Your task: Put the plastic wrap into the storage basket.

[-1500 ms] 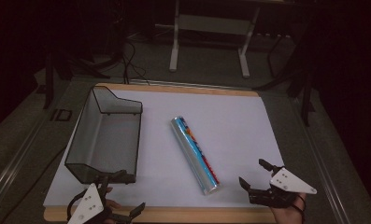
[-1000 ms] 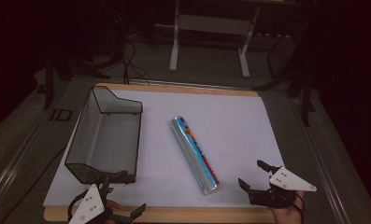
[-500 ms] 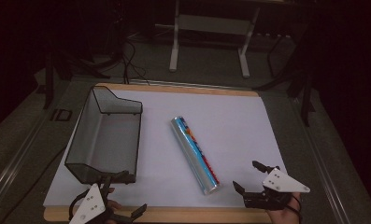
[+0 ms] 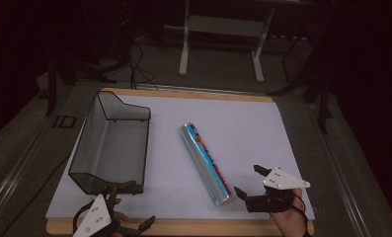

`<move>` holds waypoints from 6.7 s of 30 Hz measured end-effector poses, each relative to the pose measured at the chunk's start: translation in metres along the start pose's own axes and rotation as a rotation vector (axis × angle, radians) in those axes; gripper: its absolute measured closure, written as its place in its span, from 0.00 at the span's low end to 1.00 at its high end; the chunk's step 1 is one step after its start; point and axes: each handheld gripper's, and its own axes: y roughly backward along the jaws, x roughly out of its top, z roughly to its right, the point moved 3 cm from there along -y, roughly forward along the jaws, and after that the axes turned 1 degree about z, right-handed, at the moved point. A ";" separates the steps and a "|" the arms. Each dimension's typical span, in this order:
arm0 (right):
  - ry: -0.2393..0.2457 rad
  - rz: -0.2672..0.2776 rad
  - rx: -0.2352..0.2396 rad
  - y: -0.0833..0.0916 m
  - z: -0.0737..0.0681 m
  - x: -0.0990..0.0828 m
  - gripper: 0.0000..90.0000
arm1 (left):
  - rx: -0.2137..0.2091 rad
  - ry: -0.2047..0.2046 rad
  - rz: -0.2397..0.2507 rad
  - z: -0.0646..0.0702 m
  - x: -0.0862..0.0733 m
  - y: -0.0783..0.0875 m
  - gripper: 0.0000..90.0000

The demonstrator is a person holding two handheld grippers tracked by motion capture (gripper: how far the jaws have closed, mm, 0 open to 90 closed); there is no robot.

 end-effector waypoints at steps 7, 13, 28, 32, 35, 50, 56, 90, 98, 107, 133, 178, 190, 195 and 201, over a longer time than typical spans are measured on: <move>0.040 -0.021 -0.004 -0.019 -0.006 0.012 0.10 | -0.005 0.006 0.006 0.000 0.000 0.000 0.01; 0.044 -0.046 0.004 -0.034 -0.009 0.019 0.10 | -0.012 0.006 0.001 0.001 0.000 -0.001 0.01; 0.001 -0.123 -0.014 -0.076 -0.008 0.033 0.10 | -0.020 0.001 0.001 0.002 0.000 -0.002 0.01; -0.024 -0.157 -0.004 -0.089 -0.009 0.034 0.10 | -0.020 0.003 0.001 0.002 0.000 -0.002 0.01; -0.025 -0.179 -0.003 -0.099 -0.009 0.034 0.10 | -0.022 0.002 0.002 0.002 0.000 -0.002 0.01; -0.079 -0.283 -0.029 -0.141 -0.011 0.037 0.10 | -0.030 -0.004 -0.001 0.003 0.000 -0.002 0.01; -0.099 -0.328 -0.029 -0.152 -0.011 0.036 0.10 | -0.032 -0.007 -0.003 0.003 0.000 -0.002 0.01; -0.240 -0.761 -0.032 -0.210 0.001 0.034 0.17 | -0.046 -0.006 -0.007 0.003 0.000 -0.003 0.01; -0.279 -0.821 -0.045 -0.221 0.004 0.035 0.25 | -0.049 -0.005 -0.007 0.003 0.000 -0.003 0.01; -0.325 -0.867 -0.042 -0.226 0.011 0.034 0.32 | -0.048 -0.009 -0.010 0.004 0.000 -0.003 0.01; -0.463 -0.744 0.038 -0.219 0.018 0.067 0.35 | -0.047 -0.010 -0.019 0.004 -0.001 -0.004 0.01; -0.392 -0.416 0.082 -0.241 -0.045 0.223 0.35 | -0.045 -0.023 -0.026 0.009 -0.001 -0.005 0.01; -0.400 -0.362 0.117 -0.269 -0.078 0.242 0.35 | 0.015 0.010 0.000 0.002 0.001 0.001 0.01; -0.411 -0.344 0.129 -0.282 -0.094 0.245 0.35 | 0.019 0.002 0.003 0.003 0.001 0.001 0.01; -0.454 -0.332 0.159 -0.297 -0.107 0.240 0.35 | 0.024 -0.004 -0.004 0.003 0.001 0.001 0.01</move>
